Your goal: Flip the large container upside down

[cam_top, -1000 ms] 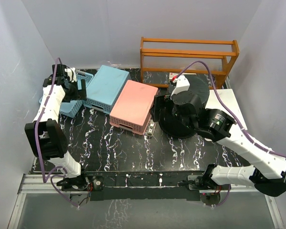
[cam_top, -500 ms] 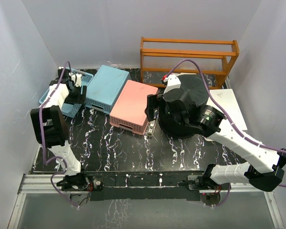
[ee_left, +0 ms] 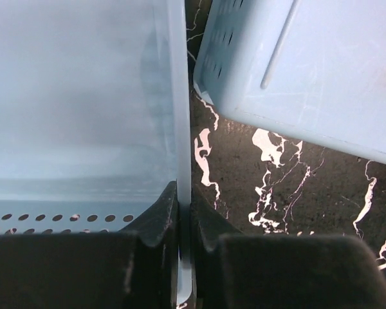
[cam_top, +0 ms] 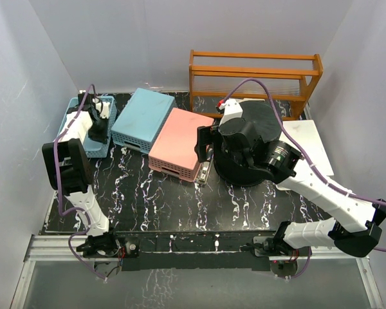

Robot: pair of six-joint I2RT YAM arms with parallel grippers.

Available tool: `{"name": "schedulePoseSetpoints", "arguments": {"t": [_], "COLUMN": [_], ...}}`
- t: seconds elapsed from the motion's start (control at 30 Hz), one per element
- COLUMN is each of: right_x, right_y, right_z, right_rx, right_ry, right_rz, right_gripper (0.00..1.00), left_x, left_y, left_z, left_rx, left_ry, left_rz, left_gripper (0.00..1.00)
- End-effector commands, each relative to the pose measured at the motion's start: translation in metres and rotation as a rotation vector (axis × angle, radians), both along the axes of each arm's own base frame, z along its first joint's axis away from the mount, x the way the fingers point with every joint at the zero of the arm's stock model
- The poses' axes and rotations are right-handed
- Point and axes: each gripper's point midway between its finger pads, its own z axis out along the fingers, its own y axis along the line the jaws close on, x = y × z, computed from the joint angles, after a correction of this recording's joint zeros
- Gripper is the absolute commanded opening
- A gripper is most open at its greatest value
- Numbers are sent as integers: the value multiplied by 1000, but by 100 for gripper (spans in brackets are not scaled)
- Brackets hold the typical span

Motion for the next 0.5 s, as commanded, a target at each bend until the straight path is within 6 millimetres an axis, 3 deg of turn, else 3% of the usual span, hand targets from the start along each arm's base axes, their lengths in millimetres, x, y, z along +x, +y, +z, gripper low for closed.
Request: {"name": "schedulePoseSetpoints", "arguments": {"t": [0.0,0.1,0.3,0.47], "right_x": [6,4,-2,-9], "right_y": [1,1,0,1], "right_z": [29,31,29,27], "right_rx": [57,71,101,131], "right_ry": [-64,-61,-38,-18], "right_rz": [-10,-7,-2,14], "right_gripper": [98,98,98,98], "left_x": [6,10,7,-14], "left_y": [6,6,-1,-41], "left_z": [44,79,176,243], "left_rx": [30,32,-12,-270], "left_ry": [-70,-149,-364,-534], "left_rz": [27,56,168,256], "left_gripper": [0,0,0,0]}}
